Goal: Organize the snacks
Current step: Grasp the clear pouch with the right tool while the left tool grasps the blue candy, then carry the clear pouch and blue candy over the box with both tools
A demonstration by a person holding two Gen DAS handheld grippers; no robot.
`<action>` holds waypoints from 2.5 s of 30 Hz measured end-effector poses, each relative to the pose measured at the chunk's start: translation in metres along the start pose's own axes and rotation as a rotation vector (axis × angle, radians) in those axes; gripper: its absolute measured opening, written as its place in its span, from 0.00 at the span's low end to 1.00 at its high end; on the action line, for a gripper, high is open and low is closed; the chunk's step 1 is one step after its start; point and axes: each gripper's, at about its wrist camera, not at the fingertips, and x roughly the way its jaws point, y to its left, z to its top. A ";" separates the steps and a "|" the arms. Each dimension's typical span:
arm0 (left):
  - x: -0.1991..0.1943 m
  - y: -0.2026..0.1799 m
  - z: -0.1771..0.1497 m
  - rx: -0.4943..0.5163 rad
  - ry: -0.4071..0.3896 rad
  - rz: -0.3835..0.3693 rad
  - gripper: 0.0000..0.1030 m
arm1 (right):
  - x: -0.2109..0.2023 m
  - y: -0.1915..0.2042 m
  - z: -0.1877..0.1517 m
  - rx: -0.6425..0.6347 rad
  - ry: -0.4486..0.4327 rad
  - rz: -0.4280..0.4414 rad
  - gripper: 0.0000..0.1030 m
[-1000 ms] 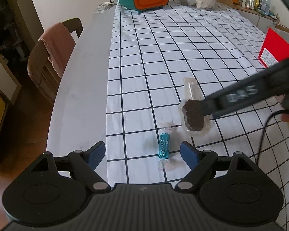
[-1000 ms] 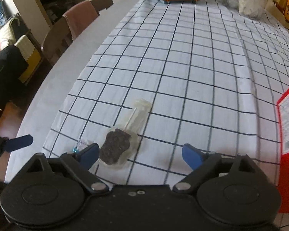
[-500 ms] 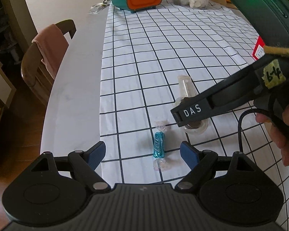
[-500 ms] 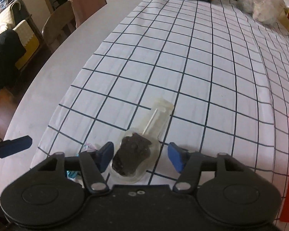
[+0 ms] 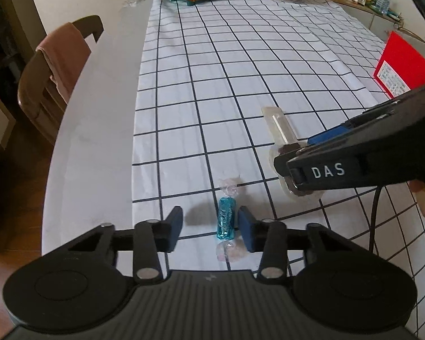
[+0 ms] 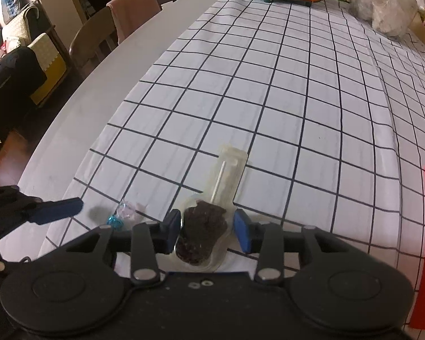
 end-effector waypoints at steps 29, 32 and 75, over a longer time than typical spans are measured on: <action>-0.042 -0.024 0.020 -0.085 -0.013 -0.036 0.12 | -0.080 -0.046 -0.027 0.081 -0.091 0.097 0.38; -0.053 -0.034 0.025 -0.084 -0.028 -0.045 0.12 | -0.096 -0.057 -0.030 0.076 -0.112 0.103 0.38; -0.072 -0.336 0.141 0.139 -0.089 -0.152 0.12 | -0.218 -0.336 -0.086 0.147 -0.222 -0.052 0.39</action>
